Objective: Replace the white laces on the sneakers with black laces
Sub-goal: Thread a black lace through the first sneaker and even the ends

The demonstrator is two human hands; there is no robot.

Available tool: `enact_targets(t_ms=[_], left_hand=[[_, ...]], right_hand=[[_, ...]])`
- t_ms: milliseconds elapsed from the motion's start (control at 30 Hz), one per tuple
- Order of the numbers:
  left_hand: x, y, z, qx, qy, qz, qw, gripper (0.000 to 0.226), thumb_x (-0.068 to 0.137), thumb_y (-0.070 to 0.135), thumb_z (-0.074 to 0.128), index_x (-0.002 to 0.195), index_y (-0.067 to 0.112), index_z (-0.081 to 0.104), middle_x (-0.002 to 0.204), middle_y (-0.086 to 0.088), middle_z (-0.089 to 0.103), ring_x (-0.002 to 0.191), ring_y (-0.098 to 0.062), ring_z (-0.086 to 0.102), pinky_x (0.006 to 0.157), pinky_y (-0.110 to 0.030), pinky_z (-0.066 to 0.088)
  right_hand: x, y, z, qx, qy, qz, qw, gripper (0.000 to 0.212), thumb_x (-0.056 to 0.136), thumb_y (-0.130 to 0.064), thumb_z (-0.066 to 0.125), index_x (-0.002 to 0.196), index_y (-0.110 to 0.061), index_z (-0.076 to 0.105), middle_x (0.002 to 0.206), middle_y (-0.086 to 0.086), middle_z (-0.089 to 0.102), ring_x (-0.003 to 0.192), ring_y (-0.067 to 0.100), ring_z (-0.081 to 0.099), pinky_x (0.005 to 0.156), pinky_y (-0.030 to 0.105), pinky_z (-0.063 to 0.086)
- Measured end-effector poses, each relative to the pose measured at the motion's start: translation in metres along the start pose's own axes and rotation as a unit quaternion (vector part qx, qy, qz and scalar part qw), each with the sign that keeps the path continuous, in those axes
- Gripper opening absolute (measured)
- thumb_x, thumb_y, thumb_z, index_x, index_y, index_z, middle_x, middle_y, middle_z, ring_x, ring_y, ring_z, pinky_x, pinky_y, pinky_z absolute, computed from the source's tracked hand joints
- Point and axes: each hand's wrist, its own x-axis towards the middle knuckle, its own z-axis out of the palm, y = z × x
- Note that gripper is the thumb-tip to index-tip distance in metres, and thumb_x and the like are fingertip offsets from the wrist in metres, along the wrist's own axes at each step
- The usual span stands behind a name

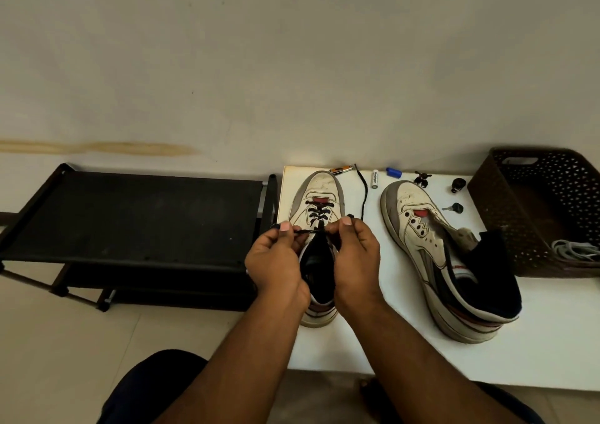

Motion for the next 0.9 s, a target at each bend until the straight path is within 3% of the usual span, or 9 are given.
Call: enact_targets(t_ms=[100,300,500,667,800,900], left_hand=[[0.003,0.0,-0.002,-0.021,0.008,-0.016,1.0,0.006,0.092,0.01,0.063,0.09,0.005,0.066,0.074,-0.009,0.071,0.064,-0.018,0.07,0.066,-0.036,0.06],[0.001,-0.001,-0.002,-0.032,0.019,0.003,0.999,0.008,0.092,0.006,0.062,0.083,0.007,0.064,0.066,-0.006,0.069,0.06,-0.015,0.069,0.064,-0.032,0.06],[-0.01,0.026,-0.007,0.004,-0.056,0.011,0.998,0.005,0.091,0.014,0.064,0.092,0.01,0.067,0.084,-0.006,0.072,0.078,-0.016,0.067,0.073,-0.033,0.057],[-0.038,0.06,-0.005,0.04,-0.098,0.047,0.993,0.006,0.092,0.023,0.064,0.089,0.018,0.067,0.083,0.002,0.074,0.077,-0.011,0.063,0.077,-0.035,0.05],[-0.072,0.102,0.006,0.082,-0.133,0.125,0.98,0.011,0.092,0.022,0.064,0.091,0.013,0.069,0.085,0.0,0.074,0.067,-0.01,0.055,0.06,-0.024,0.044],[-0.103,0.142,0.016,0.148,-0.167,0.187,0.957,0.011,0.093,0.024,0.063,0.093,0.015,0.07,0.091,0.003,0.074,0.078,-0.011,0.058,0.066,-0.027,0.044]], right_hand=[[0.003,0.0,0.002,0.098,0.009,0.059,0.993,0.034,0.1,-0.018,0.044,0.071,-0.012,0.06,0.069,0.003,0.062,0.068,0.018,0.06,0.064,0.028,0.05],[0.008,-0.003,-0.002,0.203,-0.014,0.092,0.975,0.031,0.1,-0.011,0.041,0.075,-0.006,0.058,0.065,0.005,0.063,0.058,0.014,0.062,0.056,0.024,0.054],[0.009,-0.023,-0.012,0.267,-0.047,0.102,0.957,0.022,0.102,-0.017,0.041,0.085,-0.014,0.056,0.069,0.005,0.062,0.07,0.017,0.062,0.074,0.033,0.051],[-0.001,-0.061,-0.022,0.262,-0.071,0.039,0.962,0.023,0.101,-0.022,0.043,0.087,-0.012,0.058,0.065,0.003,0.061,0.071,0.016,0.061,0.08,0.034,0.048],[-0.015,-0.138,-0.017,0.22,-0.102,-0.04,0.969,0.019,0.1,-0.017,0.047,0.092,-0.01,0.062,0.061,0.002,0.061,0.07,0.017,0.061,0.077,0.033,0.051],[-0.029,-0.193,-0.011,0.148,-0.131,-0.088,0.976,0.017,0.098,-0.019,0.052,0.089,-0.012,0.065,0.068,0.002,0.063,0.075,0.016,0.063,0.082,0.035,0.052]])
